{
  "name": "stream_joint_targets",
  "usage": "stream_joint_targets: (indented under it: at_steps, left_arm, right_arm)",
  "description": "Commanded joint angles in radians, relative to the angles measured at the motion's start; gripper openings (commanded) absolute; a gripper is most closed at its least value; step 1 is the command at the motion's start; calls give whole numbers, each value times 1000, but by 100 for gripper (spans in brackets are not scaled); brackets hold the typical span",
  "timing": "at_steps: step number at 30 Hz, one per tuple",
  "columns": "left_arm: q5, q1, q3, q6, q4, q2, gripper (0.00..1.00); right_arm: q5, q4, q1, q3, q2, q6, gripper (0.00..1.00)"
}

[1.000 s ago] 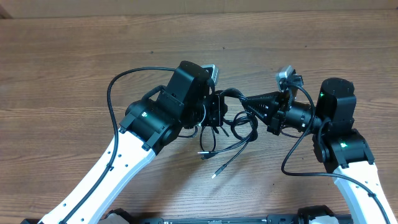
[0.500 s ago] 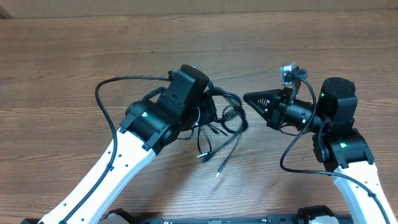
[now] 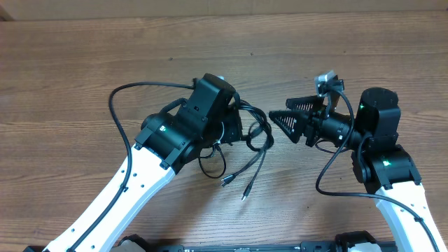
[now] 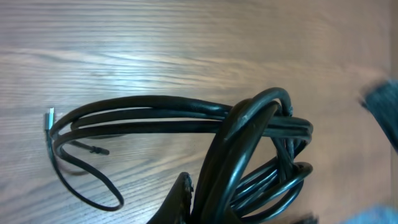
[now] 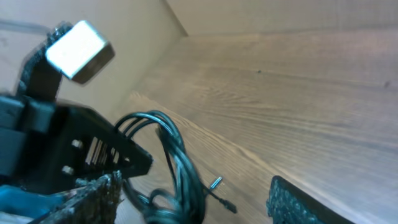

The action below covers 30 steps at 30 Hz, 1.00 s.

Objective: Untangle cables

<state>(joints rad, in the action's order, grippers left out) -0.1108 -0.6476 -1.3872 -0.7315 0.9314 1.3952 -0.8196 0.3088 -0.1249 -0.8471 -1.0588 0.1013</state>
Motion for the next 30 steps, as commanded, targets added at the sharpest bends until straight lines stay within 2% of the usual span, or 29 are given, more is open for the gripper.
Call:
stream_joint_targets:
  at_steps: [1,3,5,6,8,11,14,18,19,21,27,30]
  left_arm:
    - [-156,1,-16,190,-18,5,4]
    - [-182,0,-16,197,-29,5,4]
    - [-187,-1,-16,197,-42,5,4]
    - [-187,-1,-16,191,-52,5,4]
    - [-187,-1,-16,173,-61,5,4]
    - [-186,-1,-16,140,-73,5,4]
    - [-186,-1,-16,139,-87,5,4]
    - [-184,-1,-16,97,-99,6,4]
    - [-183,-1,-16,91,-102,6,4]
    - [-173,-1,-16,74,-101,6,4]
    - [-170,-1,-16,50,-101,6,4]
    - [-142,-1,-16,27,-97,6,4]
  right_arm:
    - [-18,9,2,-25,3,-219,76]
    - [-34,13,2,-25,3,-261,75]
    - [-74,15,2,-25,3,-299,65]
    - [-98,16,2,-25,3,-317,54]
    - [-100,18,2,-25,3,-316,39]
    - [-99,30,2,-25,3,-317,27]
    - [-99,45,2,-24,3,-317,21]
    - [-99,54,2,-24,3,-316,20]
    - [-99,56,2,-24,3,-317,18]
    - [-99,57,2,-24,2,-317,4]
    - [-98,58,2,-24,3,-309,4]
    - [-89,56,2,-24,3,-244,4]
